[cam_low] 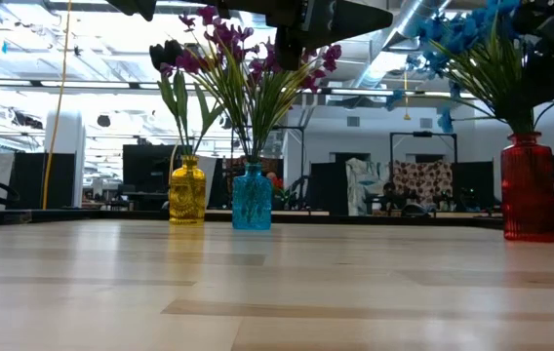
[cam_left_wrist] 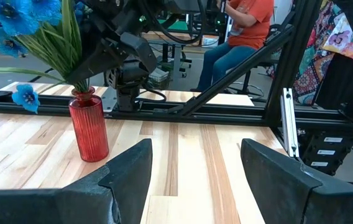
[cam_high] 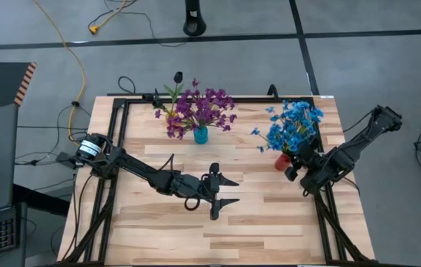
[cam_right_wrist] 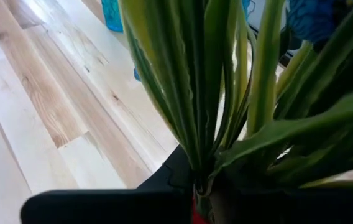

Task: Sort flowers into vase by color
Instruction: Put the blue flower into the red vase

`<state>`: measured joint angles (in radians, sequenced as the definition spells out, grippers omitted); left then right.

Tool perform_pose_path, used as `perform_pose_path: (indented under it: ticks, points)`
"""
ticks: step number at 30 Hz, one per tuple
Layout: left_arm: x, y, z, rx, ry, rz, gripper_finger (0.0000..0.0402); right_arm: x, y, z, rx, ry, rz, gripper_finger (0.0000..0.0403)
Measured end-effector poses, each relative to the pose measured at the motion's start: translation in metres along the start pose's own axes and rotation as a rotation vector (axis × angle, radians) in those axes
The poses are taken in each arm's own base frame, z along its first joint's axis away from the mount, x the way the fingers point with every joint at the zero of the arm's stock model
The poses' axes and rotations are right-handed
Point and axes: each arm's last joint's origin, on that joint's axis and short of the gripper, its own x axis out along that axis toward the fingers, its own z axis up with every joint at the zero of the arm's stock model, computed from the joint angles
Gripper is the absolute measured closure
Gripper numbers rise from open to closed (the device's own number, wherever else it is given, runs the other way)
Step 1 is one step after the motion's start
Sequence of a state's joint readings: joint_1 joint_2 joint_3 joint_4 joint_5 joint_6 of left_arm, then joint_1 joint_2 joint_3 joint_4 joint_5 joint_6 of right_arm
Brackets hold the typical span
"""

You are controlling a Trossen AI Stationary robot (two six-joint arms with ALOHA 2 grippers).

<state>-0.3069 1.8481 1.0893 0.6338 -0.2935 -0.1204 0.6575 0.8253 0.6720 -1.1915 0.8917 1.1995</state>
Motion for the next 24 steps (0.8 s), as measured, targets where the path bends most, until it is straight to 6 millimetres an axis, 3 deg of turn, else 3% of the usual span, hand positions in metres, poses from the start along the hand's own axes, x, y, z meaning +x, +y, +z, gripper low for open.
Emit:
perform_pose_path:
  ticks: [5,16,24]
  points:
    - [0.000,0.000,0.000,0.000,0.000,0.000,0.0168,0.000,0.000,0.000,0.002,0.004,0.004,0.0316]
    - [0.000,0.000,0.000,0.000,-0.001,0.000,0.0168,-0.009,0.003,0.009,-0.041,0.106,0.080,0.0190]
    - [0.000,0.000,0.000,0.000,0.000,0.000,0.0168,-0.023,0.005,0.026,-0.059,0.150,0.172,0.0175]
